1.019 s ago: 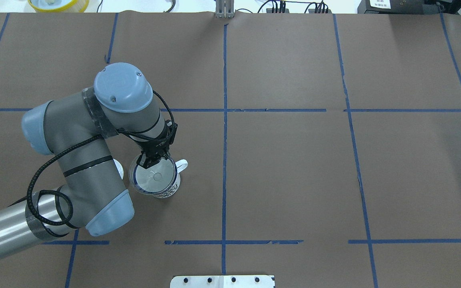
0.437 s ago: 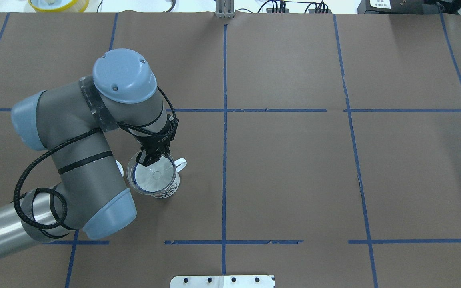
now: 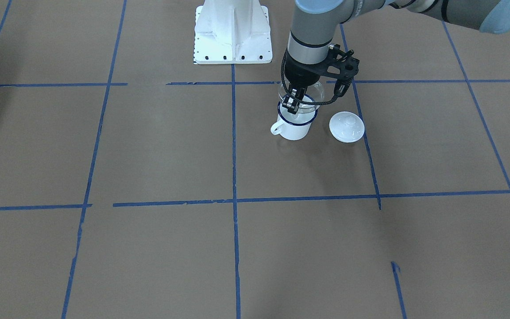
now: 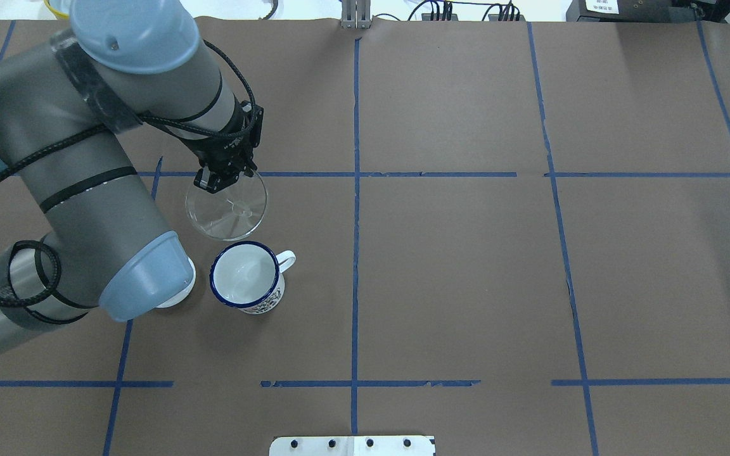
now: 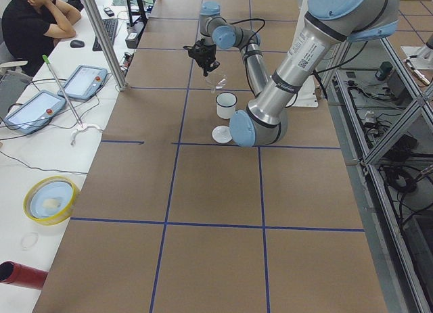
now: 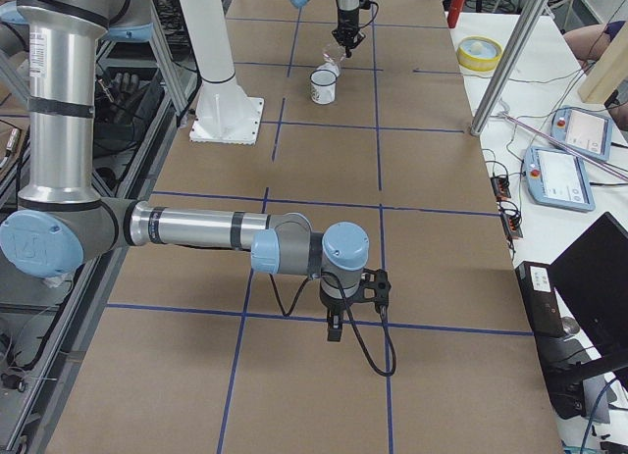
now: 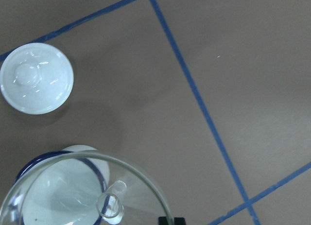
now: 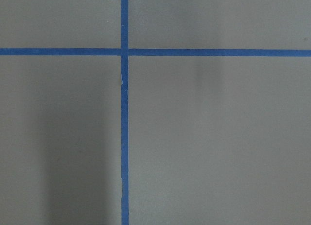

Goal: Remove funnel from cup
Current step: 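Lift the funnel out of the mug and carry it farther away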

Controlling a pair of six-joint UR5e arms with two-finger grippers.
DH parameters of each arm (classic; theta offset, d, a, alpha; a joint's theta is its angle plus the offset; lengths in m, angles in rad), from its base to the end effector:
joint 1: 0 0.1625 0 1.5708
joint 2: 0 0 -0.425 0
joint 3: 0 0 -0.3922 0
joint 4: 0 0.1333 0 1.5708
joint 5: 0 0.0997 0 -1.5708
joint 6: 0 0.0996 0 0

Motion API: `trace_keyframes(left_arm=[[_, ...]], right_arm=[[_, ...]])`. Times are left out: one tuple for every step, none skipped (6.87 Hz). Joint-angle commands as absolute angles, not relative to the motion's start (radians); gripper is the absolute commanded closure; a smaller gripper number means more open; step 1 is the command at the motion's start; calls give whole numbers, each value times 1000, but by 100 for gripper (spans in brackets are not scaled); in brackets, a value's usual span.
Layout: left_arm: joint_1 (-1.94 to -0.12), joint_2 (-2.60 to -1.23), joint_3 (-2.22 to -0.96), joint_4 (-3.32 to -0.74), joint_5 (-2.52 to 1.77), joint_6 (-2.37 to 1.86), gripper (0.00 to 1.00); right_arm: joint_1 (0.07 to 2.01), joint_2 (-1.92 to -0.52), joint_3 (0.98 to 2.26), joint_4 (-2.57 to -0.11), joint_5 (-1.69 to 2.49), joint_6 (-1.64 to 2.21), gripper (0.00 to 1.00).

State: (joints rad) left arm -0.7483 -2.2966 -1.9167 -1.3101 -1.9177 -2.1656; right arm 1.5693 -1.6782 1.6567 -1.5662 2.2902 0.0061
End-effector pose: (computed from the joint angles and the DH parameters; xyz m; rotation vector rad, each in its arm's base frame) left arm 0.3767 -0.4855 0.1283 -0.2803 0.8729 -1.1138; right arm 0.0670 -0.4451 0.6701 -0.0189 -0.7193 0.0105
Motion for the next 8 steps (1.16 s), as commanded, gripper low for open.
trace_keyframes(left_arm=[[-836,-2243,-1831,-1662,-1875,-2163,100],[-838,-2224,-1712,-1863,-1873,-2171,100],[-839,-2221,-1610,-1997,-1868,-2163,100],[-838,-2220,-1486,-2163,-1821,-2175,100],[-838,-2220,-1406,-2307,-1708,-2195,100],[-831,-2217,-1303,-2474,-1650,-2230,100],[-831,-2188,-1243,-2663,-1649,-2230,100],[-812,-2177,-1229,-2696,-1648,-2229,100]], right_arm=[[1569,-1678,1657,-1566,2290,6,0],[1569,-1678,1657,-1566,2290,6,0],[1569,-1678,1657,-1566,2290,6,0],[1569,-1678,1657,-1566,2290,6,0],[1569,-1678,1657,-1566,2290,6,0],[1569,-1678,1657,-1566,2290,6,0],[1569,-1678,1657,-1566,2290,6,0],[1569,-1678,1657,-1566,2290,6,0]])
